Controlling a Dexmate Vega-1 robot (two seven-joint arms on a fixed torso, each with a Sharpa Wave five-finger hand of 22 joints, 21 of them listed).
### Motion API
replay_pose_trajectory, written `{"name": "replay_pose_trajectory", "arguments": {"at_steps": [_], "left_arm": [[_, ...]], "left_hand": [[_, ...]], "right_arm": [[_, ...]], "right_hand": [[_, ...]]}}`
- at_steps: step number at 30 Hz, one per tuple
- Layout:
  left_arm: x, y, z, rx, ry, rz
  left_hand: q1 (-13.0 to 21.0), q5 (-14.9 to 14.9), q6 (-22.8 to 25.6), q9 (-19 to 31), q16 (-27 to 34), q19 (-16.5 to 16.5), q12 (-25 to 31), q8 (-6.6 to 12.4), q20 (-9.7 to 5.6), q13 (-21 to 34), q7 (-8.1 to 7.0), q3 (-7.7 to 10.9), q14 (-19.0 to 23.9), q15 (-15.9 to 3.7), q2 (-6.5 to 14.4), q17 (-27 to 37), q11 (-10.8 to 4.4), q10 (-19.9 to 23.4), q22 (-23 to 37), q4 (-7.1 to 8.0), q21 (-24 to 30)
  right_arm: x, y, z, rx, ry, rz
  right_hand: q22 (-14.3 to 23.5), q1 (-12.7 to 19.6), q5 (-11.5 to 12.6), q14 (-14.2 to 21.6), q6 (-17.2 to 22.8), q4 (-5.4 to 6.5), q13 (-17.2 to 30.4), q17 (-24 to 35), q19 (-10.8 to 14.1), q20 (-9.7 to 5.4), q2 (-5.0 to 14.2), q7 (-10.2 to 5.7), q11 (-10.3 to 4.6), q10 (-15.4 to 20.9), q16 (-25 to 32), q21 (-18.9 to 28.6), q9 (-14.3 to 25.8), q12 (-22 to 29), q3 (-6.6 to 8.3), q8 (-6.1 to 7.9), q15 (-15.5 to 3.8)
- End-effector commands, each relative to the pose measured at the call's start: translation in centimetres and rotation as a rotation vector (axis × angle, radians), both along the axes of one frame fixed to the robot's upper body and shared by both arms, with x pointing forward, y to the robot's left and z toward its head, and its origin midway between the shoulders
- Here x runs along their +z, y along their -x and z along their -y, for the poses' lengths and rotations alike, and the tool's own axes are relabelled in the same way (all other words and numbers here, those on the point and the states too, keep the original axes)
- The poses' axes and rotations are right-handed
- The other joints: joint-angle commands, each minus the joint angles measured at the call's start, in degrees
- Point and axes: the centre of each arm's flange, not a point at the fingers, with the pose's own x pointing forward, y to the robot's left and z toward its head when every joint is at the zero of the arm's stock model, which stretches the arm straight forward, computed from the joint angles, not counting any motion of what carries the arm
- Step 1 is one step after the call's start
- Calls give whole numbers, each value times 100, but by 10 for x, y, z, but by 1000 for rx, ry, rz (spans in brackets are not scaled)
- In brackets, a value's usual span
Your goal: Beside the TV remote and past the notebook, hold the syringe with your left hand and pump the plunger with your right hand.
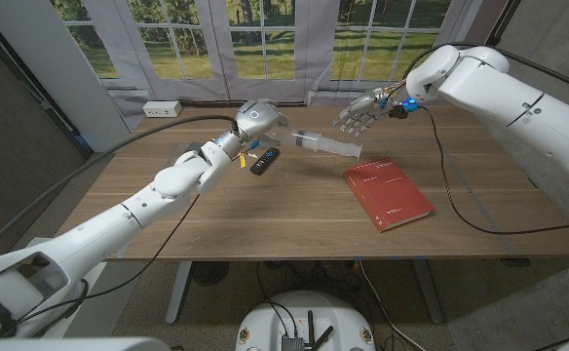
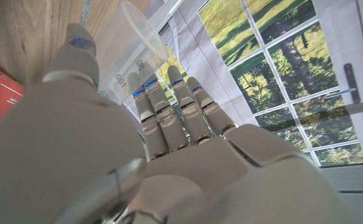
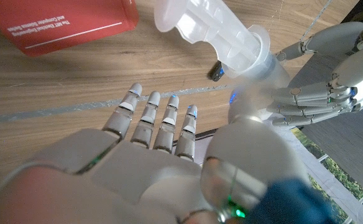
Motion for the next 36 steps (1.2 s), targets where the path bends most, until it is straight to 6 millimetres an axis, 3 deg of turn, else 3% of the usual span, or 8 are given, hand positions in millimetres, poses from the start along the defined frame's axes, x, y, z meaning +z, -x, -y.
{"name": "replay_pose_trajectory", "arguments": {"at_steps": [1, 15, 24, 36], "left_arm": [[-8, -7, -11, -56, 124, -11], [-17, -13, -11, -118, 249, -29], [-31, -16, 1, -168, 355, -42], [-37, -23, 15, -251, 446, -75]], "left_hand": [[676, 36, 1140, 81, -19, -3, 4, 12, -123, 19, -476, -17, 49, -850, 635, 16, -480, 895, 21, 3, -2], [706, 38, 1160, 84, -32, -34, -8, 12, -130, 22, -467, -27, 73, -850, 664, 20, -481, 913, 24, 5, -11], [725, 40, 1160, 86, -40, -61, -16, 8, -120, 24, -471, -29, 77, -851, 687, 23, -482, 925, 26, 6, -19], [754, 42, 1166, 89, -55, -110, -26, 6, -153, 27, -469, -33, 81, -856, 714, 26, -480, 941, 28, 4, -32]], "right_arm": [[-7, 36, 43, -105, -129, 128], [-33, 68, 64, -145, -315, 317], [-53, 83, 69, -184, -415, 402], [-75, 94, 73, -225, -476, 495]], "right_hand": [[18, -82, -3, 52, 102, 9, 15, 15, 131, -24, 17, -4, -1, 92, 52, 59, 2, 51, -28, 31, -91], [15, -290, -50, 113, 152, 76, 2, 32, 288, -236, -18, -24, -86, 100, 59, 82, -3, 68, -119, 35, -246], [15, -528, -79, 80, 134, 167, -7, 37, 346, -430, -31, -46, -83, 53, 23, 77, -4, 58, -211, 20, -301], [16, -747, -75, 78, 145, 218, -21, 42, 352, -474, -54, -57, -97, 40, -7, 50, -6, 63, -297, 18, -327]]}}
